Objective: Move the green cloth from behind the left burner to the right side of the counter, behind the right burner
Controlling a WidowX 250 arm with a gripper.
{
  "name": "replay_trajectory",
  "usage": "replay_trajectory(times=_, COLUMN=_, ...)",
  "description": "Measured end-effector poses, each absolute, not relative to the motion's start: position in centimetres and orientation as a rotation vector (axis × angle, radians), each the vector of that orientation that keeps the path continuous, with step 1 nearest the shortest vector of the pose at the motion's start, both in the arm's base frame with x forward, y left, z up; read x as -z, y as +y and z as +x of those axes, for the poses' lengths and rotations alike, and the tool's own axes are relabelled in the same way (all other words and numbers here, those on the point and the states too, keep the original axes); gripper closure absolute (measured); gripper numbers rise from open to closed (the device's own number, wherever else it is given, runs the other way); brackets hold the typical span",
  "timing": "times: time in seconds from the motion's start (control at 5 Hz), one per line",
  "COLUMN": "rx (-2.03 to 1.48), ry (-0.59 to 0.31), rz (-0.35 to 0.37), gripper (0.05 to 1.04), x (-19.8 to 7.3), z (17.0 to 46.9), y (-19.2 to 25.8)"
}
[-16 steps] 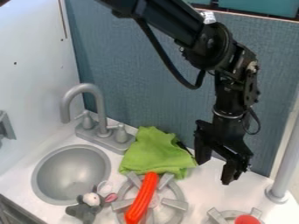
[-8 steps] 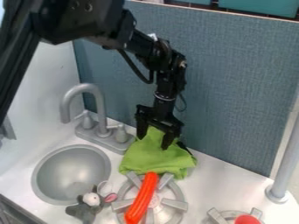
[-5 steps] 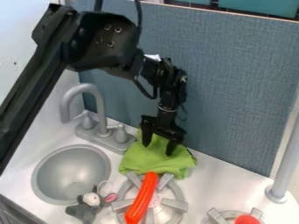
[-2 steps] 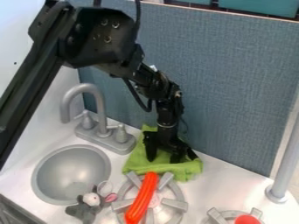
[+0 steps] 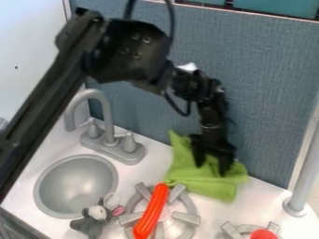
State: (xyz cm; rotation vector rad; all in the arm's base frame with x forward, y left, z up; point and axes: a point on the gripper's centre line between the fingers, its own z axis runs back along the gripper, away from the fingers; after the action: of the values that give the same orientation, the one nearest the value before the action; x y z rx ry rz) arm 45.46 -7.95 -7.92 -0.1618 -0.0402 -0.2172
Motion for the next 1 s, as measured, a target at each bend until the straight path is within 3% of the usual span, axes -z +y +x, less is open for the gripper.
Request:
replay_trajectory(times=0.2, rx=0.397, ry=0.031, rz=-0.164, gripper=0.083, x=9.4, z=41.8, y=-13.2)
replay_trajectory(times=0.4, rx=0.483, ry=0.027, rz=-0.168, gripper=0.083, x=8.2, z=40.9, y=-18.8)
replay_trajectory(times=0.8, rx=0.451, ry=0.024, rz=-0.163, gripper=0.083, x=9.1, z=40.8, y=-20.8)
replay_trajectory(times=1.0, rx=0.415, ry=-0.016, rz=-0.103, gripper=0.083, x=6.5, z=41.3, y=-19.6)
